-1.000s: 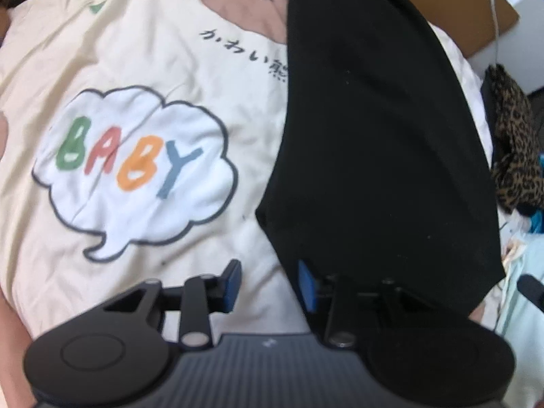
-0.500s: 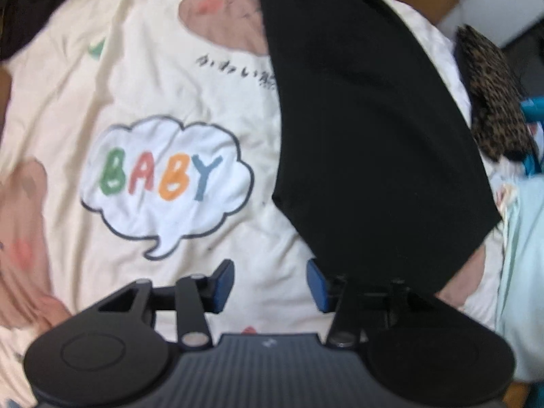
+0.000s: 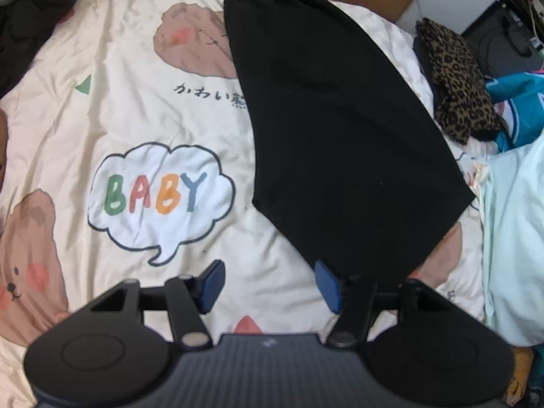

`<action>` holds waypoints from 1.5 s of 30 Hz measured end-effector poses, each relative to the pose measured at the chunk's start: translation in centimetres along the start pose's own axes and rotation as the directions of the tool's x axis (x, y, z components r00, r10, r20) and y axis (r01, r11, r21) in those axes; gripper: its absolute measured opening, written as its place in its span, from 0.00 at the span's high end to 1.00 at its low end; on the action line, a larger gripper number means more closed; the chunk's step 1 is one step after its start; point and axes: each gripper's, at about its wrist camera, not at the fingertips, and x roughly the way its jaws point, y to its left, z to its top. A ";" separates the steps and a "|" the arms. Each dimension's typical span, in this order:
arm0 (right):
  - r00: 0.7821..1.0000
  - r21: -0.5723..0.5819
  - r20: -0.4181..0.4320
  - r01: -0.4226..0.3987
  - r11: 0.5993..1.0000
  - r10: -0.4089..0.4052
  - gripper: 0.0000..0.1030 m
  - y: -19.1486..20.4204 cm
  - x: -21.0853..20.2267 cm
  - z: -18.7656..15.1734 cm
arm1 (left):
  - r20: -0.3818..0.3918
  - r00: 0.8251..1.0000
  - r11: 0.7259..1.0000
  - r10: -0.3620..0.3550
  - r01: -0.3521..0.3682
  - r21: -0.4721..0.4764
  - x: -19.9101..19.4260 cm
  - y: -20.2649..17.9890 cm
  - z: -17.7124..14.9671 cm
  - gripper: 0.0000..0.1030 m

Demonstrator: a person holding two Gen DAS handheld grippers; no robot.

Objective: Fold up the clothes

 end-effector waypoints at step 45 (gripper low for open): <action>0.991 -0.505 0.130 0.057 0.861 0.010 0.49 11.9 23.2 -11.4 | 0.026 0.993 0.993 -0.118 0.118 0.005 9.2 0.2 -0.3 0.62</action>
